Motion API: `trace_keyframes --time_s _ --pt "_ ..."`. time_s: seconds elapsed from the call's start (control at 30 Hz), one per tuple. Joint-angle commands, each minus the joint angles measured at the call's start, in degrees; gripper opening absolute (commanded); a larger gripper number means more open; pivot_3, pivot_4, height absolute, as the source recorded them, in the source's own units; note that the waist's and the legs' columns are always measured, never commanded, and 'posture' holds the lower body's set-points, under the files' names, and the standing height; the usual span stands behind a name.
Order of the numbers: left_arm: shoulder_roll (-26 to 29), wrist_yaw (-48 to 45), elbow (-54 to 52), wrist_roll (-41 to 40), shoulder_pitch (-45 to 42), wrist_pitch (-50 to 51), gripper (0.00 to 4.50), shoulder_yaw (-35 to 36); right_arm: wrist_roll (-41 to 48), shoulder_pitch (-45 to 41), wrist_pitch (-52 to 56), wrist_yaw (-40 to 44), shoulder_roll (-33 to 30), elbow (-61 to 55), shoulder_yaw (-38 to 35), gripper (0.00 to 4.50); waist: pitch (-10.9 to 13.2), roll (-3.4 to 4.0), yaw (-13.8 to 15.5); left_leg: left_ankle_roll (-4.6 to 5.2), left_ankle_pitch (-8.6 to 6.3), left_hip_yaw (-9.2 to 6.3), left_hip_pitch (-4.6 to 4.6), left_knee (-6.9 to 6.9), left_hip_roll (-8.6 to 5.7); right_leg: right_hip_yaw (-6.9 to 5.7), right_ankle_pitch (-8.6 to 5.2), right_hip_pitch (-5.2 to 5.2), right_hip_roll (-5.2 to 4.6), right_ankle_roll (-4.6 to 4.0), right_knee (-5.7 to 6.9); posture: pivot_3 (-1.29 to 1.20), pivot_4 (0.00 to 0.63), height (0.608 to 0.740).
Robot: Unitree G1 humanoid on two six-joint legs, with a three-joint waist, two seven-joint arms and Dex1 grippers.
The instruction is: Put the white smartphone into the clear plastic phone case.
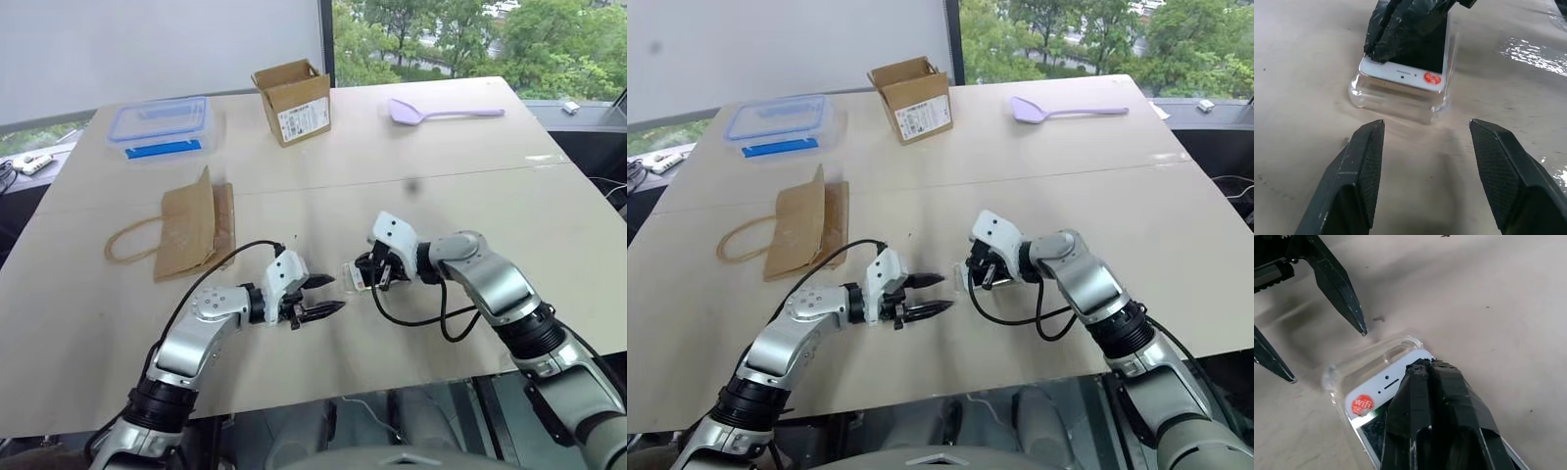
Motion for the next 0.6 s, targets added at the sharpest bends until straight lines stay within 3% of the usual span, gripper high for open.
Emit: trace_keyframes --time_s 0.03,0.3,0.6 --pt "0.7 0.1 -2.7 -1.1 0.5 -0.2 2.78 1.6 -0.4 -1.0 0.2 0.4 -0.7 0.5 0.9 0.0 0.0 0.0 0.0 0.0 0.0 0.0 -0.04 0.0 0.0 0.0 0.0 -0.02 0.0 0.0 -0.01 0.0 0.15 0.74" --pt "1.0 -0.1 -2.0 -1.1 1.5 -1.4 2.78 2.2 -2.8 -1.7 -0.4 2.9 -3.6 1.1 6.8 0.0 0.0 0.01 -0.1 0.2 -0.11 0.0 -0.04 -0.02 0.0 -0.01 0.0 -0.02 0.0 0.0 -0.02 0.0 0.15 0.74" --pt "0.8 -0.5 -1.1 -0.8 2.7 -2.9 2.78 2.7 -3.8 -1.8 0.2 2.1 -3.0 4.2 8.1 0.0 0.0 0.0 -0.1 0.2 -0.12 -0.01 0.03 -0.02 0.0 -0.02 0.0 0.0 0.0 0.0 -0.02 0.0 0.15 0.74"
